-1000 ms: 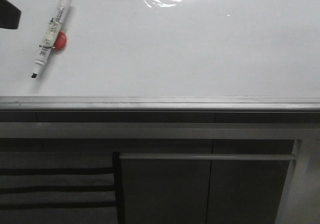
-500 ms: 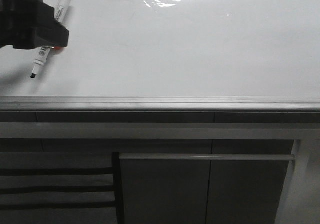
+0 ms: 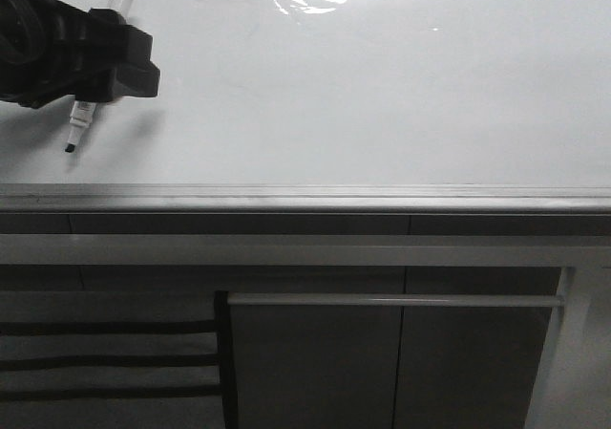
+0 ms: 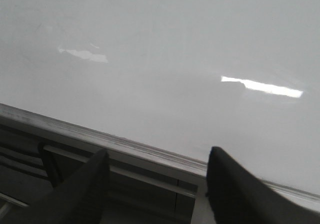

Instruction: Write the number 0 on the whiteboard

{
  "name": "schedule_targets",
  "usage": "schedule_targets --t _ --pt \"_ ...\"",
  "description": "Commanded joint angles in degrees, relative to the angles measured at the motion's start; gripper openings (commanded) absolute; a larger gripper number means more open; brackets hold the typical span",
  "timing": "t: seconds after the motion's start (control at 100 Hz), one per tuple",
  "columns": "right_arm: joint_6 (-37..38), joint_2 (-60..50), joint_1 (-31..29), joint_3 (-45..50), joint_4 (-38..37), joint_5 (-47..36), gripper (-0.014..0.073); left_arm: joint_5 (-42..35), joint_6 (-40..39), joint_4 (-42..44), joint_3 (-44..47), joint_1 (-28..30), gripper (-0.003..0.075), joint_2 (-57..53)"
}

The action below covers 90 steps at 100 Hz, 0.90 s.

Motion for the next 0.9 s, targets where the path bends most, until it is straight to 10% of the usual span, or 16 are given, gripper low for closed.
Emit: schedule_targets --t 0.0,0.36,0.64,0.89 --pt "-0.52 0.84 0.21 -2.18 -0.56 -3.87 0.0371 -4.04 -0.62 0.05 -1.87 -0.33 0.0375 -0.52" --pt "-0.52 0.84 0.21 -2.18 -0.56 -3.87 0.0371 -3.97 -0.62 -0.05 -1.87 -0.33 -0.0020 0.92" --pt "-0.52 0.84 1.33 -2.56 -0.33 -3.67 0.0371 -1.46 -0.62 2.56 -2.25 -1.27 -0.0019 -0.62" --pt "-10.83 3.11 10.09 -8.68 2.77 0.01 0.0371 10.45 -0.62 24.74 -4.70 -12.33 -0.0019 -9.64"
